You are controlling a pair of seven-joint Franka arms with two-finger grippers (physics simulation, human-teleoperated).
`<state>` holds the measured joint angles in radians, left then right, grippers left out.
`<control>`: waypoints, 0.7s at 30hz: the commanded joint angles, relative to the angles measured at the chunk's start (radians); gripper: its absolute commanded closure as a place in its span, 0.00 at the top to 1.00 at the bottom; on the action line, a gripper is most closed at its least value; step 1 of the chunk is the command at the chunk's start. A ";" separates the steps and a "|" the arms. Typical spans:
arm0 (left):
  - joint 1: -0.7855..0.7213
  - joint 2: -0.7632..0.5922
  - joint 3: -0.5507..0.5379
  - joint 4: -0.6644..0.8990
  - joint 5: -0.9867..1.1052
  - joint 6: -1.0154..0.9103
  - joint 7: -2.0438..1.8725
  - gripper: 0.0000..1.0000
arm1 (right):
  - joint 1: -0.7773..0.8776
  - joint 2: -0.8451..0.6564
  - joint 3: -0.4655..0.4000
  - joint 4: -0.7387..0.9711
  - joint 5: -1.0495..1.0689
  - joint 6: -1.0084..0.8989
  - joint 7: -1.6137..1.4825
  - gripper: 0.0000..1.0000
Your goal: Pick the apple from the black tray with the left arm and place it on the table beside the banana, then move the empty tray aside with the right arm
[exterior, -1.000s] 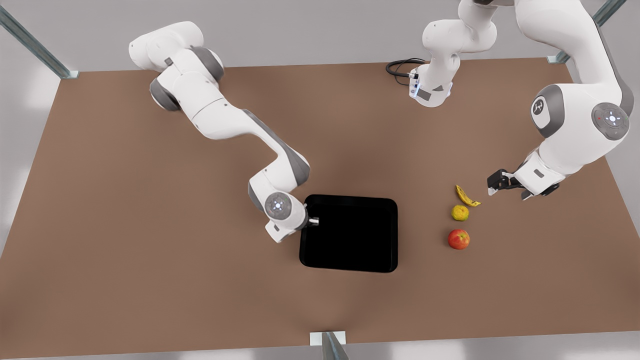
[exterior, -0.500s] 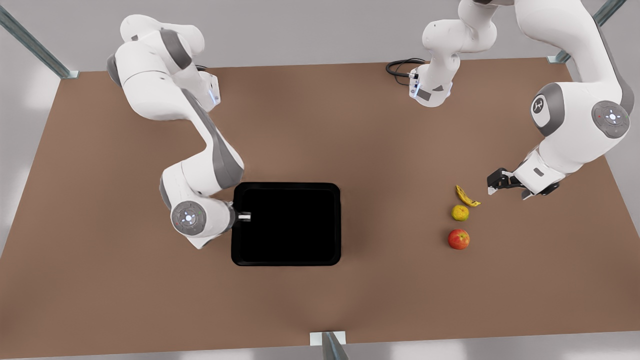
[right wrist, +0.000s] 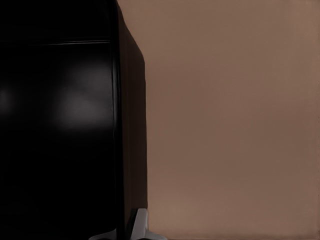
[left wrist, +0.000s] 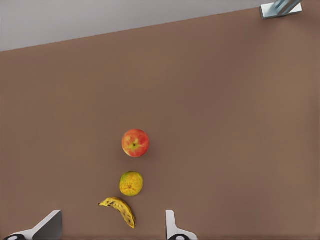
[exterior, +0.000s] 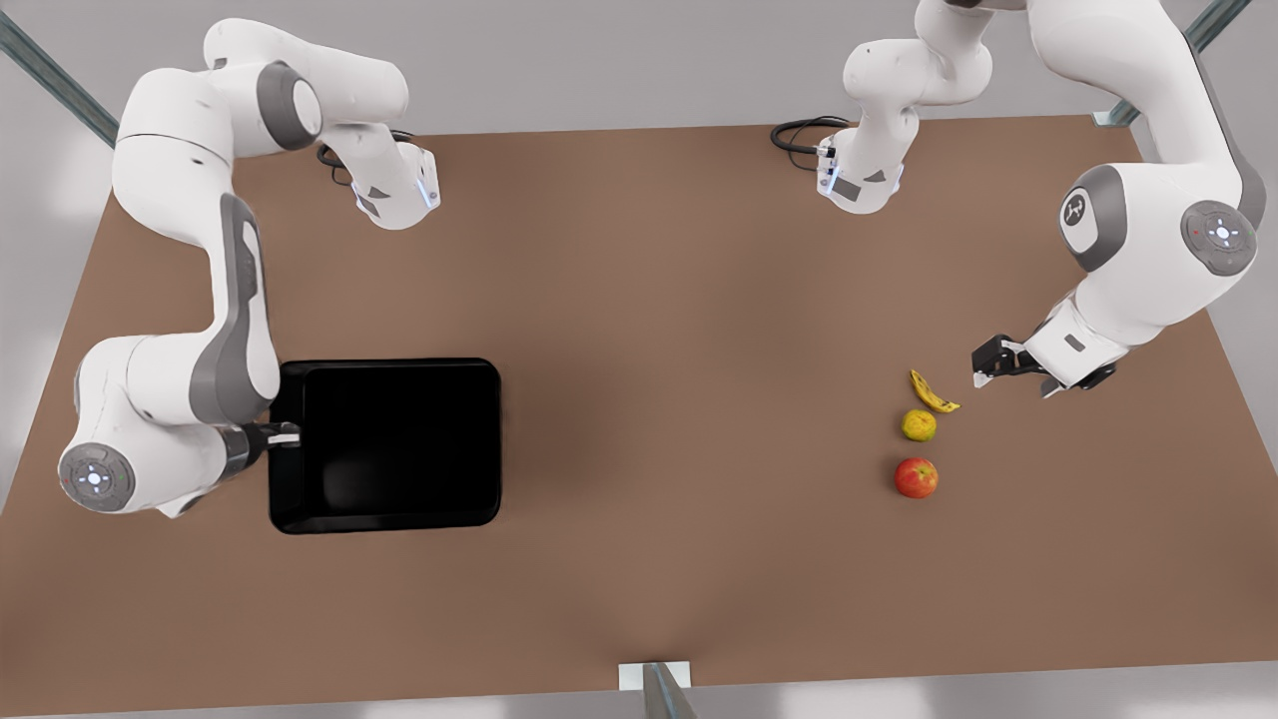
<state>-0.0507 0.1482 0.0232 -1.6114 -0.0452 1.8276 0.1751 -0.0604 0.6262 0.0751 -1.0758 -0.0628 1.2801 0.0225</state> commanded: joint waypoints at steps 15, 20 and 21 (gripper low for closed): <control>-0.011 0.028 -0.003 0.011 0.045 0.027 -0.032 1.00 | -0.010 0.164 -0.146 -0.004 -0.043 0.220 -0.618 0.19; -0.014 0.031 -0.005 0.013 0.047 0.027 -0.068 1.00 | -0.010 0.176 -0.155 -0.006 -0.040 0.239 -0.618 0.82; -0.014 0.031 -0.005 0.013 0.047 0.027 -0.069 1.00 | -0.009 0.173 -0.155 -0.003 -0.037 0.239 -0.616 0.99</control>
<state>-0.0648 0.1806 0.0185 -1.5989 -0.0004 1.8513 0.1522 -0.0694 0.7992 -0.0796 -1.0796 -0.1015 1.4788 -0.3921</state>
